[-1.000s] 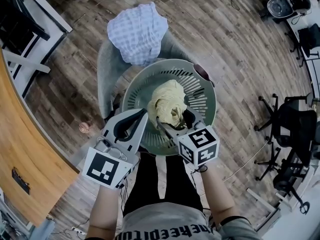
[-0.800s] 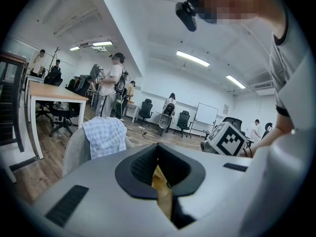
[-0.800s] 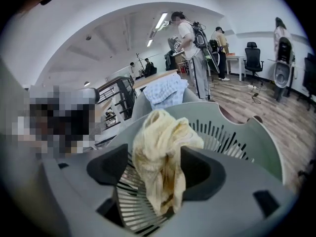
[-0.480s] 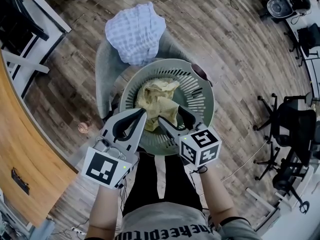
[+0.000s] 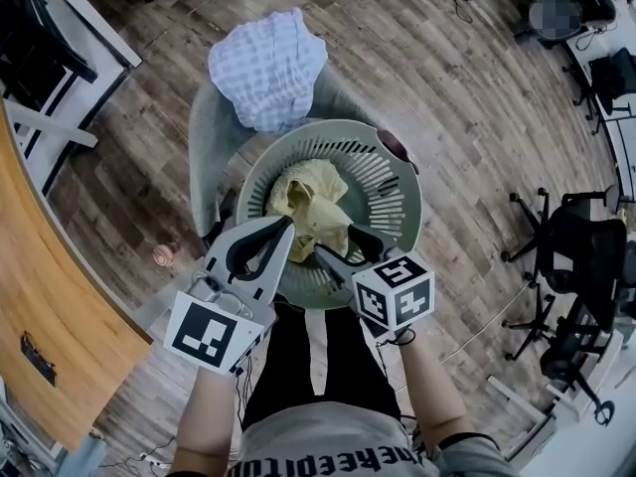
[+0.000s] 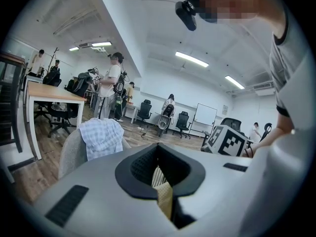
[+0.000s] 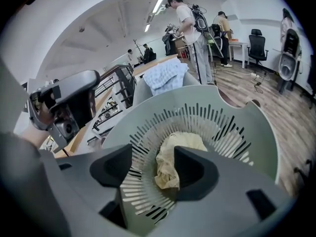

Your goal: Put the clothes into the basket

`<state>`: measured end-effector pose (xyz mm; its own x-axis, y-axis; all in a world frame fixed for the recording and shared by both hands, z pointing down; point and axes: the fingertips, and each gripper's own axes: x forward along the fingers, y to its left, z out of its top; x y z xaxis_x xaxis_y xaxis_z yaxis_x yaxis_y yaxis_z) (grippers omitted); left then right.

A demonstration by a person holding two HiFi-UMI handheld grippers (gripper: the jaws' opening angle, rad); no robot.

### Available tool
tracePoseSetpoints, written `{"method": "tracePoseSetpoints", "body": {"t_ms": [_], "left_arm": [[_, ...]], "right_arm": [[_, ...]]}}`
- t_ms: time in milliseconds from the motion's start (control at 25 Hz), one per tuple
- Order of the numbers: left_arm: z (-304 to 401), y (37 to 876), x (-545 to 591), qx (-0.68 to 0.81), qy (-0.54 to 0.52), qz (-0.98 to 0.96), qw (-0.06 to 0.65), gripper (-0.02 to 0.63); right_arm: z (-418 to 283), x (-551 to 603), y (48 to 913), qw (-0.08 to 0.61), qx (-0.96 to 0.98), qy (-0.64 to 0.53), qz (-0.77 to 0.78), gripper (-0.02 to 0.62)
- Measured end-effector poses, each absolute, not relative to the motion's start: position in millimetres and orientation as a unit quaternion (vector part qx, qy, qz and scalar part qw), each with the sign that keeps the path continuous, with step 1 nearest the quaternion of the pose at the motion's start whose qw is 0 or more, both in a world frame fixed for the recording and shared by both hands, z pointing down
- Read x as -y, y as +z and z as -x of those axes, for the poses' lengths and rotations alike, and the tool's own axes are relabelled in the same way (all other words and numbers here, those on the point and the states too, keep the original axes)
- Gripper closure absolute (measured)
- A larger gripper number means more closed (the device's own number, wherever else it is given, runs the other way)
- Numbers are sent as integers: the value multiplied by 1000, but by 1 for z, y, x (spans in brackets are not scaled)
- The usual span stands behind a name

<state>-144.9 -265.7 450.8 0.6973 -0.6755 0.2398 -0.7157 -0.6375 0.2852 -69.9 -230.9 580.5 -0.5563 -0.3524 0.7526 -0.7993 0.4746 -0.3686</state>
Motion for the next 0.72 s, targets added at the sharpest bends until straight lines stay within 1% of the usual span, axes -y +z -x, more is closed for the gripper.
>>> {"method": "tracePoseSetpoints", "body": {"t_ms": [480,640,720], "left_arm": [[131,449,262,377,58,-907,178,592],[129,447,261,377,56,-909,171,592],[127,447,259,376,57,-909,170,592]], "right_arm": [[56,216,572,312,799,371,-356,324],[47,209,573,357,788,351,-359,327],[43,203,576,385,780,348,-350,339]]}}
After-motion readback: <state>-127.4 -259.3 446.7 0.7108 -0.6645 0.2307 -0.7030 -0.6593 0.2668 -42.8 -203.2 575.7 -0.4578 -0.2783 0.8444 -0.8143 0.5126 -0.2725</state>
